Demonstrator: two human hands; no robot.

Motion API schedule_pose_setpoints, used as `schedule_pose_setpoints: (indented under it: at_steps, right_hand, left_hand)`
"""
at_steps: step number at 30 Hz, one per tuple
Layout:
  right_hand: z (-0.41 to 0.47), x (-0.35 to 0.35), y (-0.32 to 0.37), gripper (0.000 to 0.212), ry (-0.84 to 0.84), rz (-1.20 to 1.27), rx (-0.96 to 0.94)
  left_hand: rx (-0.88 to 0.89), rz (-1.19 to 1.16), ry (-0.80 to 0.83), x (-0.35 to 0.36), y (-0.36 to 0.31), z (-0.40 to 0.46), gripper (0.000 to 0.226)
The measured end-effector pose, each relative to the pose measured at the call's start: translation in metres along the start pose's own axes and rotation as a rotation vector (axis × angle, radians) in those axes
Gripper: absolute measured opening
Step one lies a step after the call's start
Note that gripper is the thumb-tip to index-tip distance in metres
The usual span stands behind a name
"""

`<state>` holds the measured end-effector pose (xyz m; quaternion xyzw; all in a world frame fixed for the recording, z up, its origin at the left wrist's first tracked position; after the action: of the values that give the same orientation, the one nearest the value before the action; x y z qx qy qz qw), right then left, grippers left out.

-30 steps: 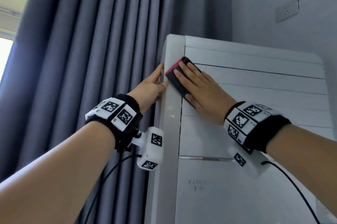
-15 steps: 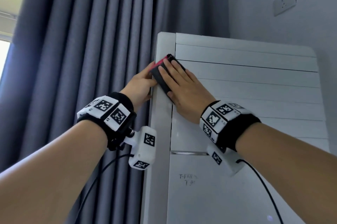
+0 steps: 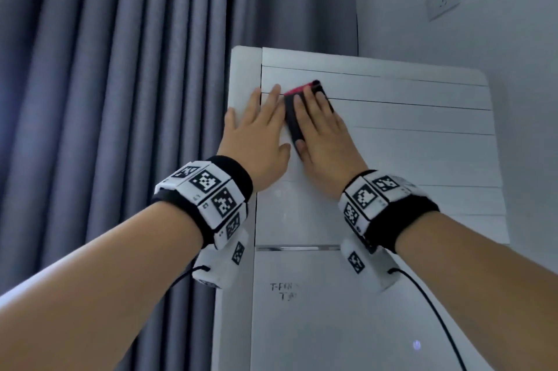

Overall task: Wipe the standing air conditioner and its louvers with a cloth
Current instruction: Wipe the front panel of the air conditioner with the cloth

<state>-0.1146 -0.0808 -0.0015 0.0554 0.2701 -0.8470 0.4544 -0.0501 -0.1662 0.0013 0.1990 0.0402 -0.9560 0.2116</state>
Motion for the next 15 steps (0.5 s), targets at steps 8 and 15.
schedule_pose_setpoints:
  at_steps: [8,15]
  right_hand:
    - [-0.019,-0.004,-0.043,0.065,-0.009,-0.028,0.015]
    - [-0.043,-0.013,-0.08,0.065,-0.001,-0.027,0.116]
  left_hand:
    - [-0.02,0.021,-0.009,0.004,0.001,0.0,0.072]
    - [-0.084,-0.024,0.017,-0.002,-0.004,0.0,0.073]
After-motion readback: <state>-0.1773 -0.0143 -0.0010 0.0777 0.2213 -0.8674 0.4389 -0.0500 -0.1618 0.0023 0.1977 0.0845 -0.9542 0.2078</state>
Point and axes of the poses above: each hand's wrist, its own z-axis towards the middle knuckle, its own x-axis out of the palm, y = z × x, the point moved 6 cm from there along z, towards the middle knuckle, and after that the axes turned 11 degrees about -x, right-handed, at the moved point
